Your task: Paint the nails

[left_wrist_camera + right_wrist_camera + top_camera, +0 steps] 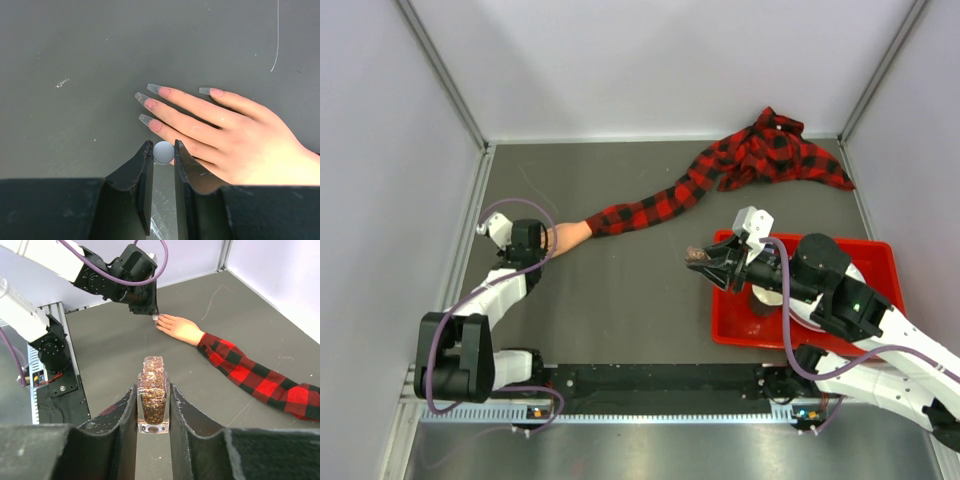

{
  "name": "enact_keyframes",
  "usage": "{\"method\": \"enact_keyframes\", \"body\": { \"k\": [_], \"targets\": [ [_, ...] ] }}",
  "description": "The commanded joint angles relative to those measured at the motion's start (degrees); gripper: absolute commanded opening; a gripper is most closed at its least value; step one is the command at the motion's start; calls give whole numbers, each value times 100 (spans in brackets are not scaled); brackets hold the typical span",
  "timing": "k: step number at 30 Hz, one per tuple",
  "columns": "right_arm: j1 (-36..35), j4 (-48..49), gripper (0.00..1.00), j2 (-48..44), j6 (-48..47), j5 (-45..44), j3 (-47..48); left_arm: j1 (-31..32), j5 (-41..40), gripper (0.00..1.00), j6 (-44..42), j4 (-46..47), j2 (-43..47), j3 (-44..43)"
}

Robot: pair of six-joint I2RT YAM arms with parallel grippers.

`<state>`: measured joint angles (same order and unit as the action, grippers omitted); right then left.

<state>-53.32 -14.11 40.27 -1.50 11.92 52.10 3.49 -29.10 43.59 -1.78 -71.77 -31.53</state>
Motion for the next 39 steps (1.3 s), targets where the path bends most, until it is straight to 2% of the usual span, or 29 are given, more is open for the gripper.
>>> {"method": "enact_keyframes", "body": {
  "k": [1, 24, 39],
  "targets": [
    [67, 347, 0, -19, 0, 73, 73, -32, 141, 0, 53, 134, -57, -134],
    [67, 356, 0, -19, 0, 91, 64, -32, 238, 0, -53, 354, 31, -143],
    [67, 356, 0, -28, 0, 100, 81, -50, -78, 0, -106, 213, 102, -55]
  ]
}}
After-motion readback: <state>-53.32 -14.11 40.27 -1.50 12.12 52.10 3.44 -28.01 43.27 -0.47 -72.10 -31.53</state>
